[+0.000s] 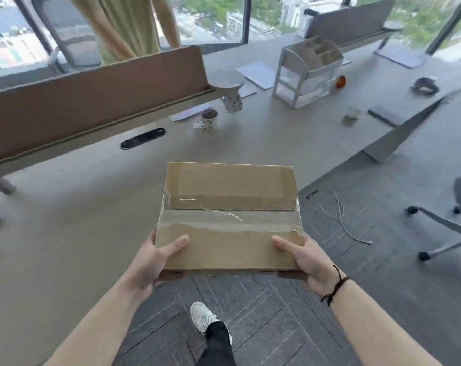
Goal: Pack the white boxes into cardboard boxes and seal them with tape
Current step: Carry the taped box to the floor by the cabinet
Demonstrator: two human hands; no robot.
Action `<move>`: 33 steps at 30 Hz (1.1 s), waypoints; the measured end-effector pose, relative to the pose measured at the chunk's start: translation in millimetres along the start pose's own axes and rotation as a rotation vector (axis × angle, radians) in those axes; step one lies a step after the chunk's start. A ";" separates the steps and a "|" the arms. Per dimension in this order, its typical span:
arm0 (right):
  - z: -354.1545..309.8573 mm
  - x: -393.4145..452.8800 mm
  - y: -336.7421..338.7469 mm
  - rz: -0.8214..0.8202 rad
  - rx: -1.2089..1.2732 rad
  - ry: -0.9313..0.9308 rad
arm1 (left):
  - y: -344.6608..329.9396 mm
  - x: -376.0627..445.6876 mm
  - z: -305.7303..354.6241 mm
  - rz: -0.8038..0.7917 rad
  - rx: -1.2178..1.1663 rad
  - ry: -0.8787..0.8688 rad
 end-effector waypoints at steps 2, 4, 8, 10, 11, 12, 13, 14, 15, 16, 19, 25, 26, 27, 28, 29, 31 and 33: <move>17.5 -33.8 46.8 0.083 0.060 0.018 | -48.4 -9.6 -1.6 -0.080 0.090 -0.002; 34.4 -71.4 93.2 0.179 0.141 0.047 | -103.5 -20.0 -5.0 -0.172 0.156 -0.013; 79.3 -150.1 179.8 0.371 0.299 0.073 | -218.5 -51.9 -24.5 -0.388 0.294 -0.034; 103.6 -185.2 217.7 0.465 0.375 0.076 | -272.9 -71.8 -37.9 -0.503 0.355 -0.040; 115.2 -201.7 235.1 0.515 0.414 0.077 | -299.2 -82.3 -44.9 -0.554 0.380 -0.042; 126.6 -217.3 251.2 0.565 0.451 0.078 | -324.5 -92.7 -52.6 -0.604 0.407 -0.044; 137.7 -231.4 265.9 0.609 0.485 0.078 | -348.8 -102.3 -60.4 -0.648 0.434 -0.044; 148.4 -243.3 279.0 0.648 0.513 0.074 | -370.6 -110.2 -67.9 -0.683 0.455 -0.043; 159.1 -254.0 291.7 0.686 0.538 0.066 | -392.0 -117.3 -76.0 -0.714 0.475 -0.038; 169.7 -264.1 304.4 0.721 0.560 0.053 | -413.2 -123.2 -85.4 -0.749 0.495 -0.030; 198.9 -284.1 340.1 0.811 0.621 -0.004 | -472.9 -132.8 -116.0 -0.854 0.538 0.008; 239.2 -313.5 411.8 1.003 0.727 -0.127 | -595.3 -136.0 -188.7 -1.004 0.595 0.141; 242.7 -318.8 425.0 1.032 0.738 -0.134 | -615.4 -138.1 -199.6 -1.032 0.594 0.171; 245.5 -324.1 438.7 1.058 0.747 -0.143 | -635.1 -140.8 -209.2 -1.059 0.597 0.197; 247.5 -328.9 451.9 1.082 0.759 -0.155 | -653.7 -143.8 -217.2 -1.080 0.611 0.212; 248.9 -333.8 463.2 1.103 0.774 -0.161 | -671.6 -148.1 -224.2 -1.102 0.626 0.225; 253.2 -341.2 484.2 1.137 0.802 -0.155 | -705.1 -155.7 -236.6 -1.147 0.638 0.249; 259.4 -345.5 502.9 1.164 0.818 -0.169 | -735.3 -162.4 -246.6 -1.177 0.668 0.256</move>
Point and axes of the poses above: each hand's wrist, its own x-axis towards the middle knuckle, its own y-axis out of the back of the hand, z = x × y, the point moved 6 cm from there along x, towards the middle knuckle, and after that the axes turned 12 degrees about -x, right-handed, at the moved point
